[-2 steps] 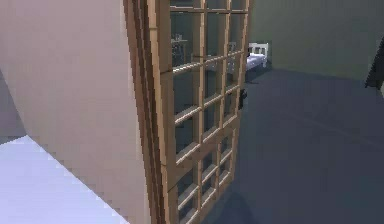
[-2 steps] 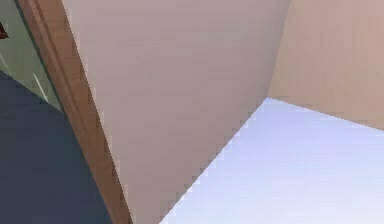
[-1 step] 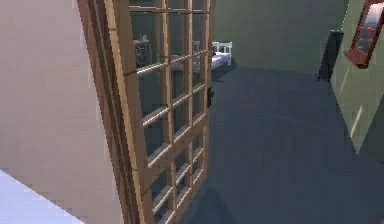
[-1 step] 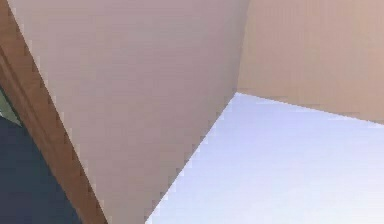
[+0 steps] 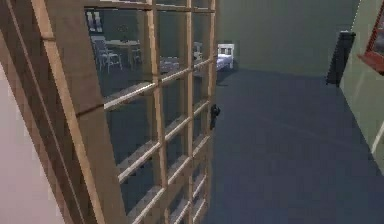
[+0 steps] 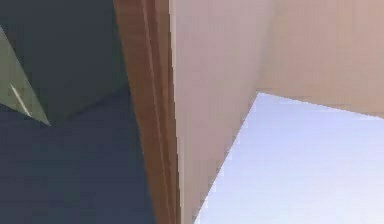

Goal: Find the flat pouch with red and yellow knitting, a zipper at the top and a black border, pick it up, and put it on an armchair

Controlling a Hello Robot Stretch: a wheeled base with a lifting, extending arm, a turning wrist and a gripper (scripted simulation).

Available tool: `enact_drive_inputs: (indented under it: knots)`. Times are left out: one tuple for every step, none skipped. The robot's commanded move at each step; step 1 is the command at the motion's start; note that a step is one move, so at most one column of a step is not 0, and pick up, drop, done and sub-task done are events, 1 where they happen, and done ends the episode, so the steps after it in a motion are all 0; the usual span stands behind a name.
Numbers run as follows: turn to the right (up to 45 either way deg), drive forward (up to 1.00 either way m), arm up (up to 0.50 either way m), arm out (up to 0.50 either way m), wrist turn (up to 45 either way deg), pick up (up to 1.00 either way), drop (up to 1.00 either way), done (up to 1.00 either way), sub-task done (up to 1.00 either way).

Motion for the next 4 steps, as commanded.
enact_drive_inputs:
  knots:
    - [21.0, 0.0, 0.0, 0.0, 0.0, 0.0, 0.0, 0.0, 0.0]
    - [0.0, 1.0, 0.0, 0.0, 0.0, 0.0, 0.0, 0.0, 0.0]
    - [6.0, 0.0, 0.0, 0.0, 0.0, 0.0, 0.0, 0.0, 0.0]
    - [0.0, 0.4, 0.0, 0.0, 0.0, 0.0, 0.0, 0.0, 0.0]
